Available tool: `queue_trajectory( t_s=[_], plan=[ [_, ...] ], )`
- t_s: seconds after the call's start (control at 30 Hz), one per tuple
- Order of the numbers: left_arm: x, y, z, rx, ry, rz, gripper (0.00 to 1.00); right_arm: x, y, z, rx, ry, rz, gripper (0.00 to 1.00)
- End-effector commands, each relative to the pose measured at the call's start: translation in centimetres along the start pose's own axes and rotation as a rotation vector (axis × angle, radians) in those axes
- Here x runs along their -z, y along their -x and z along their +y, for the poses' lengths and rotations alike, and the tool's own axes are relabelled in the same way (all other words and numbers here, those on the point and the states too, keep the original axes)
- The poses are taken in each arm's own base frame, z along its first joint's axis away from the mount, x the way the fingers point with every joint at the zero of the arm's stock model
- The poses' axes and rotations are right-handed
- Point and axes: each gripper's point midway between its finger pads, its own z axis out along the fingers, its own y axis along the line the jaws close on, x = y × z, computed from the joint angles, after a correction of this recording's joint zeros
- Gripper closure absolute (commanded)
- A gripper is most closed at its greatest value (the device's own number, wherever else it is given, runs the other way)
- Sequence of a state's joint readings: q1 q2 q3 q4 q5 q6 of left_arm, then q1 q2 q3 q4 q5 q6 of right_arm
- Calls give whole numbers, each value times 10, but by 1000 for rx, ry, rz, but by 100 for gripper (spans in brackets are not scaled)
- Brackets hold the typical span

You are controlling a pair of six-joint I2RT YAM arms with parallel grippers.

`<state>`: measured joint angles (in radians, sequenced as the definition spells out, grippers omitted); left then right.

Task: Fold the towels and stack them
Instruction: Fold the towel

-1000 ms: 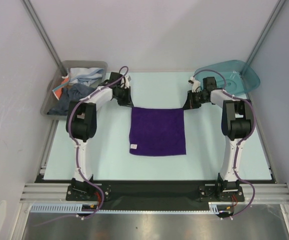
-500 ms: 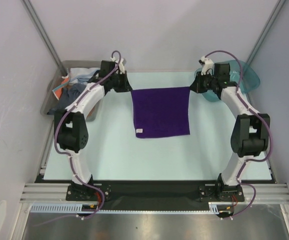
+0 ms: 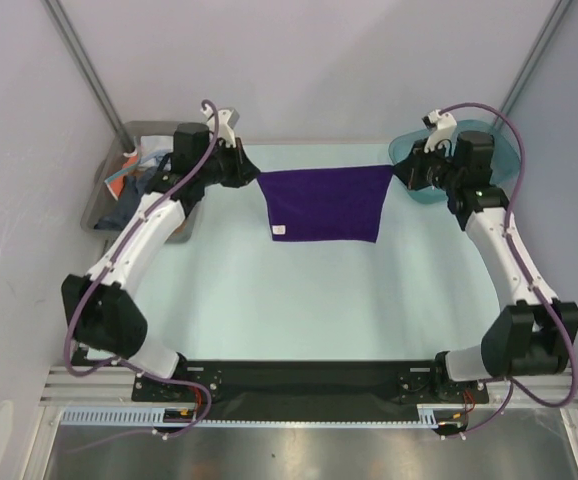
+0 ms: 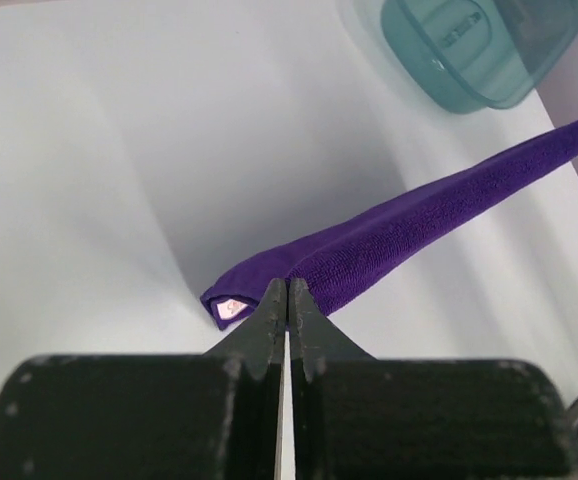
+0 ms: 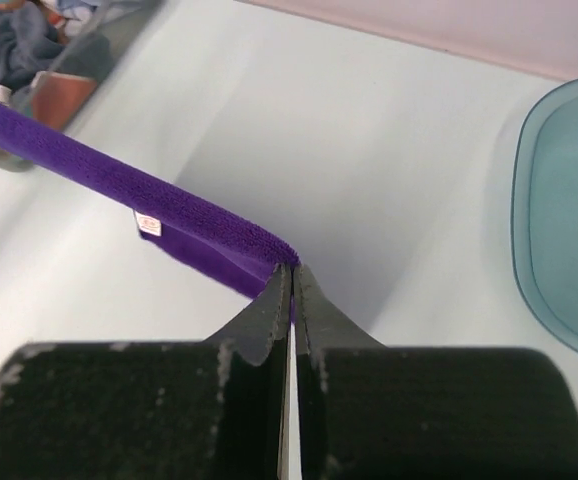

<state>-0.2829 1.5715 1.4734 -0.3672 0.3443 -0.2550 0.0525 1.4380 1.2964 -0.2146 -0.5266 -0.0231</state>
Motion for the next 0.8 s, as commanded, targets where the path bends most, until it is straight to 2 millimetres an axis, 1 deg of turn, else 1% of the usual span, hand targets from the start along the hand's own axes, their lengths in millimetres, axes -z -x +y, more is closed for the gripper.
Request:
queue_trajectory(
  t_s=[0.0, 0.03, 0.07, 0.1, 0.13, 0.17, 0.2, 0.23, 0.27, 0.3, 0.33, 0.37, 0.4, 0.43, 0.47, 0.5, 0.53, 0.57, 0.6, 0.63, 0.67, 0.7, 0.73, 0.77],
  plan=[
    [33, 9, -24, -32, -35, -84, 100, 37, 27, 21, 39, -14, -100, 100],
    [49, 13, -35, -46, -52, -114, 100, 43, 17, 25, 30, -15, -81, 100],
    [52, 3, -37, -44, -54, -102, 100, 48, 14, 32, 32, -13, -78, 100],
    [56, -2, -44, -55, -58, -100, 99, 65, 18, 44, 48, -11, -104, 100],
    [63, -5, -48, -63, -59, -106, 100, 69, 7, 46, 42, -19, -89, 100],
    [75, -8, -54, -71, -62, -119, 100, 77, 8, 52, 50, -21, -101, 100],
    [81, -13, -58, -71, -63, -116, 99, 83, 6, 62, 59, -9, -105, 100],
    [85, -18, -64, -75, -66, -115, 100, 98, 2, 70, 65, -18, -113, 100],
    [95, -23, -69, -78, -68, -119, 100, 104, 0, 78, 46, -13, -118, 100],
    [99, -32, -76, -80, -78, -100, 100, 108, -5, 87, 41, 2, -115, 100],
    [102, -36, -75, -80, -57, -102, 100, 124, 0, 97, 54, 6, -156, 100],
    [110, -41, -77, -83, -51, -108, 100, 125, -11, 100, 33, 12, -145, 100],
    [113, -49, -77, -70, -39, -91, 100, 130, -16, 105, 21, 17, -143, 100],
    [117, -55, -81, -68, -39, -83, 100, 140, -15, 117, 26, 39, -165, 100],
    [120, -65, -75, -55, -5, -64, 100, 140, -26, 121, 8, 46, -152, 100],
    [126, -66, -75, -23, 6, -71, 100, 143, -30, 126, -10, 54, -153, 100],
    [127, -70, -75, -5, 11, -63, 100, 143, -35, 129, -16, 50, -155, 100],
    [126, -75, -71, 13, 29, -55, 100, 146, -36, 132, -16, 53, -175, 100],
    [121, -82, -66, 52, 59, -24, 100, 139, -43, 130, -20, 50, -175, 100],
    [117, -87, -60, 68, 93, -4, 100, 135, -45, 125, -21, 29, -176, 100],
    [111, -90, -48, 78, 156, 11, 100, 124, -51, 120, -23, 15, -153, 100],
    [96, -100, -37, 93, 208, 57, 100, 114, -52, 115, -16, -1, -152, 100],
    [86, -107, -29, 101, 242, 84, 100, 105, -55, 110, -15, -17, -144, 100],
    [77, -109, -25, 112, 256, 97, 100, 87, -68, 101, -21, -36, -92, 100]
  ],
)
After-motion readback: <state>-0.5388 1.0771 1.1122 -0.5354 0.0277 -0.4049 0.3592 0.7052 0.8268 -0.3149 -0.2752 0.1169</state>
